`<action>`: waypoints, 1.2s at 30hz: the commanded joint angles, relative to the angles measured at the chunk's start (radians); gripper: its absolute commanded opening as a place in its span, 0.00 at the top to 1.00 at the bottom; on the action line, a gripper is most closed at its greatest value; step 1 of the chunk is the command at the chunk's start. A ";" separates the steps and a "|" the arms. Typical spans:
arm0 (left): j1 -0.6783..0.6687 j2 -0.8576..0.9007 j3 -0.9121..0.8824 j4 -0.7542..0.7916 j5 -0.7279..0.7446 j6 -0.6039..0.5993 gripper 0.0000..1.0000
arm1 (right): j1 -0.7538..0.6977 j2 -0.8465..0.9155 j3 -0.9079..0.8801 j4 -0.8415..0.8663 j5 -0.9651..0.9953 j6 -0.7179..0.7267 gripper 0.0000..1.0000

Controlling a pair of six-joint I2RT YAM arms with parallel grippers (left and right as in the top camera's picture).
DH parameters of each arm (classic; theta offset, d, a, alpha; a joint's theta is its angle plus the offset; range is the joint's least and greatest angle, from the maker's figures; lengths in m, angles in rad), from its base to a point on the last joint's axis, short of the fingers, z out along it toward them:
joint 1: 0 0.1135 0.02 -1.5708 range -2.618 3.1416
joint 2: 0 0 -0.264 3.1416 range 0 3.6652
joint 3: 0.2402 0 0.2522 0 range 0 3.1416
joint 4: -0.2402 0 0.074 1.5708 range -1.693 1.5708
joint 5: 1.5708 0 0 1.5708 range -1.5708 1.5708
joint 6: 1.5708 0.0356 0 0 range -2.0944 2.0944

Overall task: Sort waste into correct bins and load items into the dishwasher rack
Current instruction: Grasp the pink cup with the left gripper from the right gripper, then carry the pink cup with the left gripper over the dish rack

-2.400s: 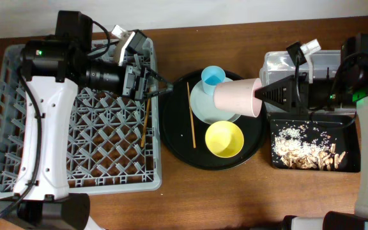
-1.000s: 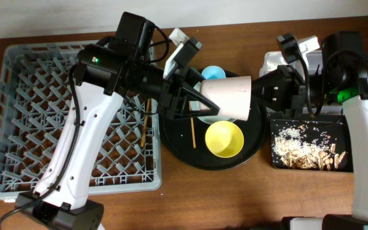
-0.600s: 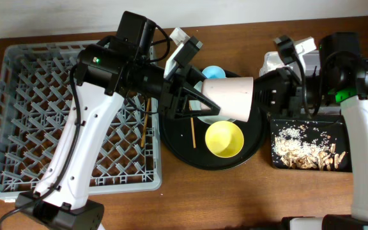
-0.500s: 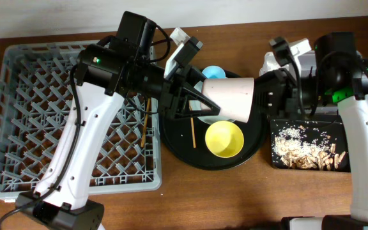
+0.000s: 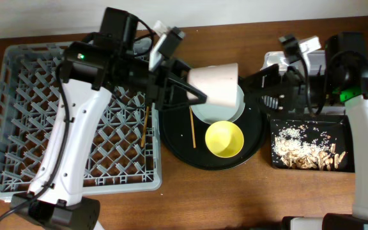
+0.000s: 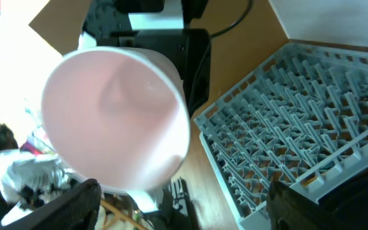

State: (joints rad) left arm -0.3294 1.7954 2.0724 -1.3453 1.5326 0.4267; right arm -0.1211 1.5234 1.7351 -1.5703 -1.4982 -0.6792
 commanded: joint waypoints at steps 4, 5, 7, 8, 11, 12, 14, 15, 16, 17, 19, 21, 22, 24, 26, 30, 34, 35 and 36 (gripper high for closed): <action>0.107 0.009 0.001 0.002 -0.196 -0.063 0.78 | -0.067 0.005 0.003 -0.005 -0.010 0.008 0.12; 0.119 0.009 0.001 0.002 -0.251 -0.090 0.79 | -0.073 0.005 0.003 -0.011 0.020 0.008 0.12; 0.161 0.009 0.001 0.002 -0.465 -0.209 0.80 | -0.079 0.005 0.003 -0.012 0.149 0.035 0.12; 0.179 0.009 0.001 0.002 -0.565 -0.261 0.80 | -0.079 0.005 0.003 -0.013 0.217 0.047 0.12; 0.214 0.009 0.001 0.001 -0.816 -0.373 0.80 | -0.076 0.005 0.003 -0.012 0.382 0.103 0.11; 0.224 0.009 0.001 -0.002 -0.939 -0.427 0.80 | -0.076 0.005 0.003 -0.012 0.443 0.134 0.11; 0.232 0.009 0.001 -0.013 -1.147 -0.508 0.80 | -0.076 0.005 0.003 -0.012 0.525 0.174 0.11; 0.232 0.009 0.001 -0.018 -1.212 -0.528 0.80 | -0.076 0.005 0.003 -0.012 0.562 0.193 0.10; 0.232 0.009 0.001 -0.032 -1.327 -0.572 0.80 | -0.076 0.005 0.002 -0.012 0.596 0.208 0.08; 0.232 0.009 0.001 -0.045 -1.427 -0.611 0.80 | -0.076 0.005 0.002 -0.012 0.643 0.229 0.05; 0.232 0.009 0.000 -0.063 -1.593 -0.674 0.80 | -0.076 0.005 0.002 -0.012 0.725 0.251 0.01; 0.232 0.013 0.000 -0.068 -1.631 -0.685 0.80 | -0.076 0.005 0.002 -0.008 0.757 0.250 0.02; 0.232 0.018 0.000 -0.069 -1.632 -0.685 0.80 | -0.076 0.005 0.002 -0.002 0.777 0.251 0.01; 0.232 0.036 0.000 -0.075 -1.638 -0.685 0.80 | -0.076 0.005 0.002 0.008 0.807 0.250 0.01; 0.232 0.063 0.000 -0.086 -1.665 -0.685 0.80 | -0.076 0.005 0.002 0.007 0.808 0.250 0.01; 0.232 0.138 0.000 -0.090 -1.695 -0.684 0.80 | -0.076 0.005 0.002 0.007 0.838 0.251 0.01; 0.233 0.206 0.000 -0.100 -1.695 -0.684 0.80 | -0.076 0.005 0.002 0.007 0.912 0.251 0.01; 0.233 0.225 0.000 -0.104 -1.695 -0.684 0.80 | -0.076 0.005 0.002 0.007 0.929 0.251 0.01; 0.233 0.247 0.000 -0.107 -1.695 -0.684 0.80 | -0.076 0.005 0.002 0.007 0.946 0.250 0.01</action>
State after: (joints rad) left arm -0.0986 1.9938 2.0720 -1.4418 -0.1368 -0.2443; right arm -0.1940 1.5242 1.7351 -1.5661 -0.6350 -0.4297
